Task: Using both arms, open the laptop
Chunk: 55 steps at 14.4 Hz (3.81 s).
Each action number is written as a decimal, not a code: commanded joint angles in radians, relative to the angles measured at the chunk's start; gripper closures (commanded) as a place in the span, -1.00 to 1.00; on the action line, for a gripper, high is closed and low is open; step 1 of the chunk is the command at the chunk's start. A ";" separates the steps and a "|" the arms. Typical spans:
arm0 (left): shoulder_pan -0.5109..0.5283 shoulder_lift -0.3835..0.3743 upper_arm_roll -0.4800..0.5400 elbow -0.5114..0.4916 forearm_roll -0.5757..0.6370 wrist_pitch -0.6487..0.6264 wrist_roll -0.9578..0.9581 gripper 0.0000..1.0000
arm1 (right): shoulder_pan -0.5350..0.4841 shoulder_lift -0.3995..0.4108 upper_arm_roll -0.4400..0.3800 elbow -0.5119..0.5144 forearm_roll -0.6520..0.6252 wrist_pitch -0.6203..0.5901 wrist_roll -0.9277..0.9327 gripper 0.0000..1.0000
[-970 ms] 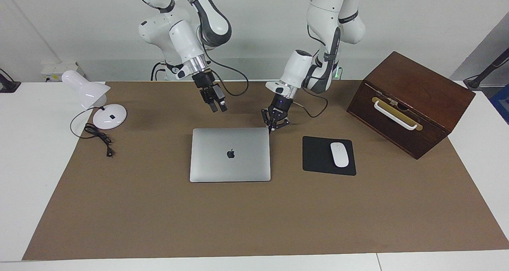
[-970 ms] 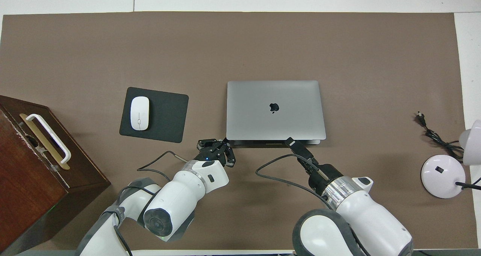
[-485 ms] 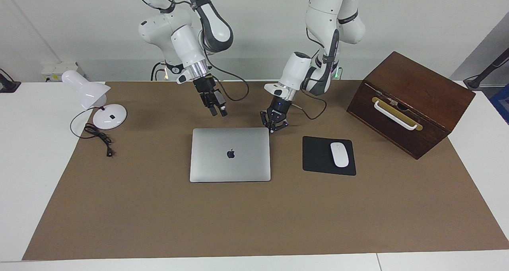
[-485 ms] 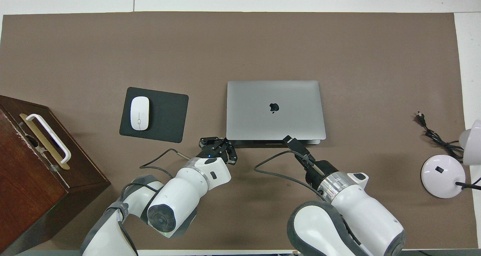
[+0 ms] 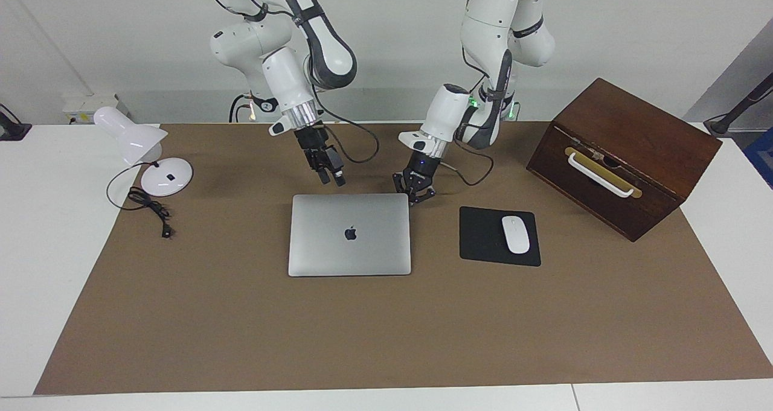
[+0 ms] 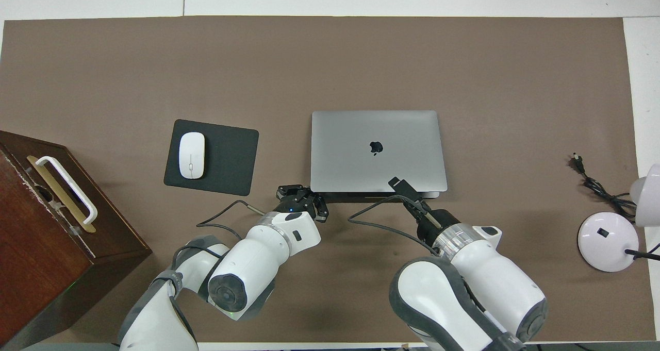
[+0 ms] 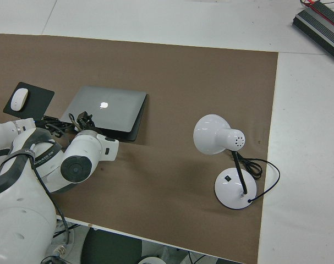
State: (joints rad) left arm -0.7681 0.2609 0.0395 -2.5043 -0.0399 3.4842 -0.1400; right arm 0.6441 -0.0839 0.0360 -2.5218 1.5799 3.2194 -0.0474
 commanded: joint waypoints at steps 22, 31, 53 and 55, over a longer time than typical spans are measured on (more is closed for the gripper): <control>-0.025 0.041 0.014 0.021 -0.006 0.021 -0.004 1.00 | -0.060 0.162 0.004 0.227 0.031 0.000 -0.095 -1.00; -0.025 0.051 0.014 0.021 -0.002 0.021 -0.004 1.00 | -0.073 0.240 0.002 0.400 0.037 -0.001 -0.095 -1.00; -0.025 0.052 0.014 0.021 -0.002 0.021 -0.004 1.00 | -0.239 0.340 0.002 0.678 -0.014 -0.114 -0.097 -1.00; -0.025 0.052 0.014 0.021 -0.002 0.021 -0.004 1.00 | -0.239 0.340 0.004 0.676 -0.012 -0.118 -0.098 -1.00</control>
State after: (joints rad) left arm -0.7686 0.2643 0.0397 -2.5037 -0.0398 3.4906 -0.1399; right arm 0.4225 0.2374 0.0326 -1.8712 1.5762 3.1197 -0.1088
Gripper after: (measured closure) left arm 0.991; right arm 0.000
